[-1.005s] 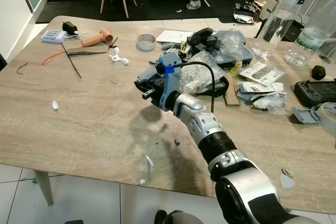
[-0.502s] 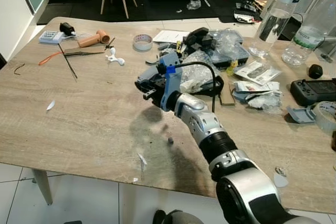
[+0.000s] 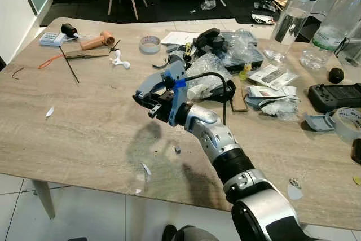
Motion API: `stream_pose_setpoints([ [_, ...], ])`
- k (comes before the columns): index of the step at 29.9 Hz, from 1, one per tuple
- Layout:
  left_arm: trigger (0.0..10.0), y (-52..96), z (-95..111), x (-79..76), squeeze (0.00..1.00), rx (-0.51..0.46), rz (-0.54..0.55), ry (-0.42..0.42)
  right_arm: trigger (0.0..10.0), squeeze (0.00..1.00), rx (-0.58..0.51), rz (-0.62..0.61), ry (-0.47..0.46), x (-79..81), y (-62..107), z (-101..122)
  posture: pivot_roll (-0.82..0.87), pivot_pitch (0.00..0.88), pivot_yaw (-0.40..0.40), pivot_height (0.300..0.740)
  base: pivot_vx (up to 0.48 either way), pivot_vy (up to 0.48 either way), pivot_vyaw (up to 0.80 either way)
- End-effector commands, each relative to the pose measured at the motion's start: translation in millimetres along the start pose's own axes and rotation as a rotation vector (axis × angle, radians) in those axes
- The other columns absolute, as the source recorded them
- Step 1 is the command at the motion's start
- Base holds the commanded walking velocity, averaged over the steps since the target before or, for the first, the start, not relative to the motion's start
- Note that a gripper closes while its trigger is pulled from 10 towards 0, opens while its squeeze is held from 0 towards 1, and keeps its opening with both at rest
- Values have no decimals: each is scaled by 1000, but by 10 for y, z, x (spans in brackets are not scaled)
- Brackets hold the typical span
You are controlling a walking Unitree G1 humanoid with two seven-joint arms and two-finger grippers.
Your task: Picking trash to rubbish bin
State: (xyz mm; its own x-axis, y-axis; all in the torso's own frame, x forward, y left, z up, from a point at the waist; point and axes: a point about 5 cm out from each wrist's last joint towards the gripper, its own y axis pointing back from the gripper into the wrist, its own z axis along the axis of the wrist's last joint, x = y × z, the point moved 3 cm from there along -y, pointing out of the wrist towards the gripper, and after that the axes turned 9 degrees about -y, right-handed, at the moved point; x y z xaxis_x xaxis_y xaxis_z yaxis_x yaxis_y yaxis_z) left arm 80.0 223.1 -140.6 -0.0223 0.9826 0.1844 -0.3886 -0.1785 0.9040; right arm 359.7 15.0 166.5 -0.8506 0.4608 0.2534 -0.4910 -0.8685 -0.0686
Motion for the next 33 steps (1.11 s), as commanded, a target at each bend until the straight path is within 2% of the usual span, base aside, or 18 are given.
stream_pose_setpoints([
  [1,10000,15,-72,-61,0,19,-19,2,10000,0,-21,19,6,39,5,16,87,72,-49,740,270,0,0],
  [18,10000,10,-41,-75,0,8,-29,-26,10000,0,-13,35,13,61,25,9,80,70,-54,740,309,0,0],
  [23,10000,13,-56,-85,0,12,-27,0,10000,0,-7,39,8,69,43,-12,73,70,-55,740,480,0,0],
  [24,10000,13,-60,-79,0,16,-18,27,10000,0,-2,36,9,66,51,-21,73,70,-57,740,240,0,0],
  [33,10000,11,-49,-84,0,13,-17,21,10000,0,4,35,9,62,61,-31,69,68,-60,740,27,0,0],
])
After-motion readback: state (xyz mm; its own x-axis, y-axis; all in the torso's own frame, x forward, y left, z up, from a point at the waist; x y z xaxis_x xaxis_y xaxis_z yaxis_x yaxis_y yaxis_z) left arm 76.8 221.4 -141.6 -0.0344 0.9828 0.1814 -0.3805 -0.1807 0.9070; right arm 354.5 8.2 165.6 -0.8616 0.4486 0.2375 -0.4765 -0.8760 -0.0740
